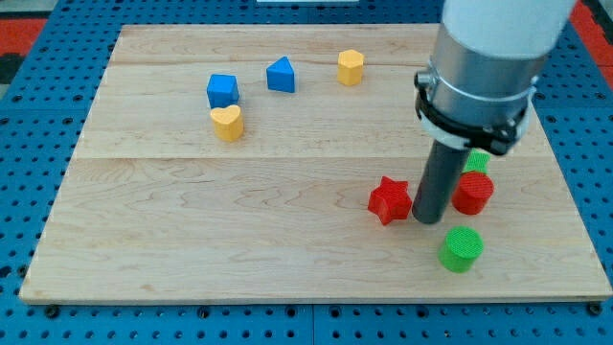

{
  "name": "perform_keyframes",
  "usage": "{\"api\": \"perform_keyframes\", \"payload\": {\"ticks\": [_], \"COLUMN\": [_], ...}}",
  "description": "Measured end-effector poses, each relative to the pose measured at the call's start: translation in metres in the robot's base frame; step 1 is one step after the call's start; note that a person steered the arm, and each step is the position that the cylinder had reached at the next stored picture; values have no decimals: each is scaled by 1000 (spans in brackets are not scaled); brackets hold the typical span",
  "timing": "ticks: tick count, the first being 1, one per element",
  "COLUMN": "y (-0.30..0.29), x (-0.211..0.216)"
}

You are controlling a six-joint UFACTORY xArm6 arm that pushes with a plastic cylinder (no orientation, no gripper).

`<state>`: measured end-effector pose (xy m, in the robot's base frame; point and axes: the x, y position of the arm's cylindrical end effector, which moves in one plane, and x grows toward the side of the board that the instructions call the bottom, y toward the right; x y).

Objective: Push the red star towards the blue triangle

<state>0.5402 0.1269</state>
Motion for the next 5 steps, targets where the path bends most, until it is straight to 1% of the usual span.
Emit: {"api": "perform_keyframes", "payload": {"ticks": [1,2,3,4,5], "y": [-7,-28,-50,-56,-58], "x": [29,-20,-53,-37,-59]}}
